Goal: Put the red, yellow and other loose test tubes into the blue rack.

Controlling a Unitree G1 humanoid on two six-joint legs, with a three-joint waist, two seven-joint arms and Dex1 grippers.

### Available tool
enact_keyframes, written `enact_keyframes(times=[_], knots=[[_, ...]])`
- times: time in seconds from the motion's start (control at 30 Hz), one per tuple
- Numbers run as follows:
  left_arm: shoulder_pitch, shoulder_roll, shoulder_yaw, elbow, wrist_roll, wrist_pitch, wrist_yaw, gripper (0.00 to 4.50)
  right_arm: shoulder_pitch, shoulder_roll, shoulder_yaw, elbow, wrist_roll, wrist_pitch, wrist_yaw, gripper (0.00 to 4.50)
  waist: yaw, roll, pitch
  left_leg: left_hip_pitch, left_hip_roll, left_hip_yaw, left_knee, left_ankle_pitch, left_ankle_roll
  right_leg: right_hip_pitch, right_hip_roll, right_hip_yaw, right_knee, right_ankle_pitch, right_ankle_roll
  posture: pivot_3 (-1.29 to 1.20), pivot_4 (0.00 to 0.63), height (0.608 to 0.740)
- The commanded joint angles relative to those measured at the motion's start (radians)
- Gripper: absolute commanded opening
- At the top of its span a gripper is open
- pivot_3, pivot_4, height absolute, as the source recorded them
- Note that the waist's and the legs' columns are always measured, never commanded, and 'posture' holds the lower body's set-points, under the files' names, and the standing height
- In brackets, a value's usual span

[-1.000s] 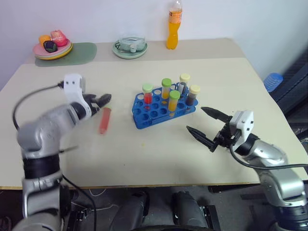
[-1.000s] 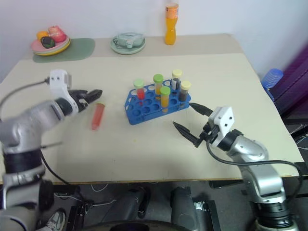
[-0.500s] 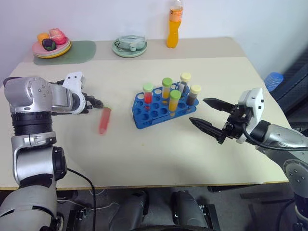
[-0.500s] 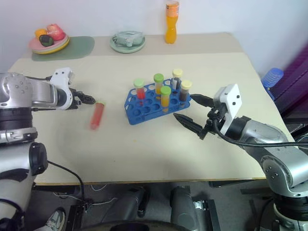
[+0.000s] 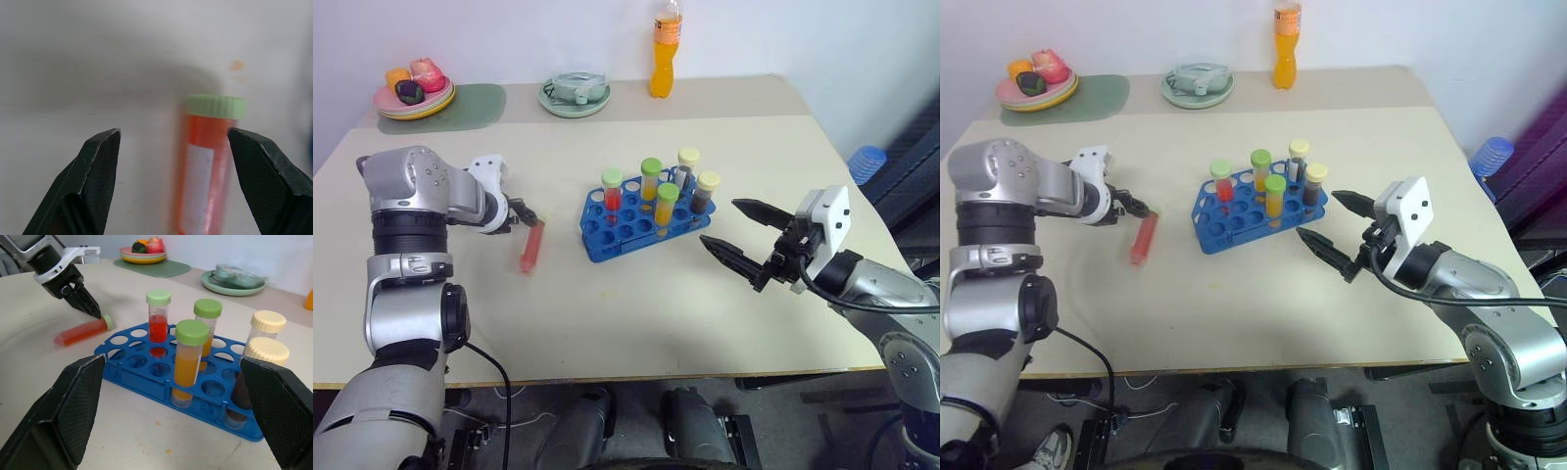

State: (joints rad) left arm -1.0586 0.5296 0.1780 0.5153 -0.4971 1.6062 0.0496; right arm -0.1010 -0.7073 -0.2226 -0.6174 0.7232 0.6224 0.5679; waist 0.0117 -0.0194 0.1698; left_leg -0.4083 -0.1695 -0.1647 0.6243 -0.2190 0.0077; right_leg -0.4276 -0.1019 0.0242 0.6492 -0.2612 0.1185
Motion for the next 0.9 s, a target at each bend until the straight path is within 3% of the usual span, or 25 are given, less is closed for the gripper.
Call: enact_keyframes(times=[0.03,0.13,0.2,0.53,0.6,0.67,0.73,0.9], knots=[[-0.016,0.010,0.007,0.036,0.022,0.008,0.024,2.71,0.010,0.008,-0.020,-0.051,-0.001,-0.018,-0.010,4.50,0.000,0.000,0.000,0.000,0.000,0.000,0.000,0.000,0.000,0.000,0.000,0.000,0.000,0.000,0.000,0.00,0.150,0.740],[-0.014,0.018,-0.003,0.049,0.025,0.008,0.029,1.21,0.007,0.012,-0.020,-0.052,-0.001,-0.016,-0.021,4.50,0.001,0.000,0.000,0.000,0.000,0.000,0.002,0.000,0.000,0.000,0.000,0.000,0.000,0.000,0.000,0.00,0.150,0.740],[-0.012,0.023,-0.008,0.051,0.028,0.008,0.029,0.78,0.001,0.013,-0.015,-0.048,-0.004,-0.018,-0.024,4.50,0.001,0.000,0.000,0.000,0.000,0.000,0.002,0.000,0.000,0.000,0.000,0.000,0.000,0.000,0.000,0.00,0.150,0.740],[0.048,0.047,0.031,-0.029,-0.028,0.008,0.025,0.78,-0.040,0.022,0.012,0.001,-0.022,-0.028,-0.007,4.50,-0.003,0.000,0.000,0.000,0.000,0.000,0.002,0.000,0.000,0.000,0.000,0.000,0.001,0.000,0.000,0.00,0.150,0.740],[0.118,0.065,0.028,-0.216,-0.085,-0.009,-0.097,0.78,-0.049,0.027,0.022,0.018,-0.031,-0.036,-0.002,4.50,-0.005,0.000,0.000,0.000,0.000,0.000,0.002,0.000,0.000,0.000,0.000,0.000,0.001,0.000,0.000,0.00,0.150,0.740],[0.231,0.077,0.037,-0.417,-0.116,-0.173,-0.221,0.78,-0.054,0.034,0.026,0.025,-0.035,-0.040,-0.001,4.50,-0.005,0.001,0.000,0.000,0.000,0.001,0.002,0.000,0.000,0.000,0.000,0.001,0.001,0.000,0.000,0.00,0.150,0.740],[0.313,0.041,0.157,-0.517,-0.265,-0.255,-0.407,0.78,-0.053,0.041,0.029,0.031,-0.038,-0.042,-0.001,4.50,0.000,0.001,0.000,0.000,0.000,0.001,0.003,0.000,0.000,0.000,0.000,0.001,0.001,0.000,0.000,0.00,0.150,0.740],[0.513,0.063,0.100,-0.725,-0.220,-0.571,-0.617,0.78,-0.010,0.061,0.039,0.087,-0.096,-0.117,0.032,4.50,0.001,0.001,-0.001,-0.001,0.000,0.001,0.004,-0.001,0.001,0.002,-0.001,0.000,-0.001,0.001,-0.002,0.00,0.150,0.740]])
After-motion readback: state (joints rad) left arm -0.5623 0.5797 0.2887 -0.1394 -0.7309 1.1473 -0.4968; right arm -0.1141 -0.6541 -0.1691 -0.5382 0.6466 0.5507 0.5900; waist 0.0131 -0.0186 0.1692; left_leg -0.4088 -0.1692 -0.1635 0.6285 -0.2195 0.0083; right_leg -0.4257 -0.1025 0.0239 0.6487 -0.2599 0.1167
